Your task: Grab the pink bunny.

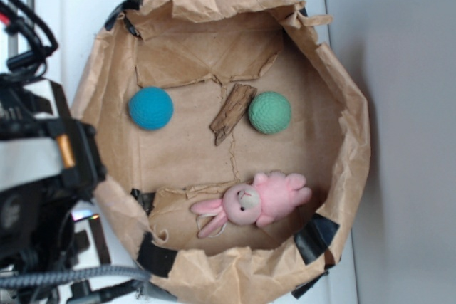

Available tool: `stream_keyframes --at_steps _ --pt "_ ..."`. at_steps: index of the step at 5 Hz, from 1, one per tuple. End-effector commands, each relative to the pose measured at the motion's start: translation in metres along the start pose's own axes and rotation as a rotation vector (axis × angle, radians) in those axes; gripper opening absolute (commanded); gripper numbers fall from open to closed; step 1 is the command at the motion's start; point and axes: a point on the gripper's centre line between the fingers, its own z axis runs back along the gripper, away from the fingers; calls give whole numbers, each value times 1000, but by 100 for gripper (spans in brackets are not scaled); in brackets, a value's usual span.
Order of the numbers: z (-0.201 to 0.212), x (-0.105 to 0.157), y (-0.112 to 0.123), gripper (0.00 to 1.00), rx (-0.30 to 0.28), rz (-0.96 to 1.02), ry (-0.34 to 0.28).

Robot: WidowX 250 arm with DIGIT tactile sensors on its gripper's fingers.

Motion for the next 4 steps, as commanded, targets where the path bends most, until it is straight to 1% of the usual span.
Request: stream_keyframes --at_steps 1,3,4 --pt "5 3 0 100 -7 6 -22" --pt "5 3 0 100 -7 6 -22" --pt "-15 48 -15 100 -25 15 -13"
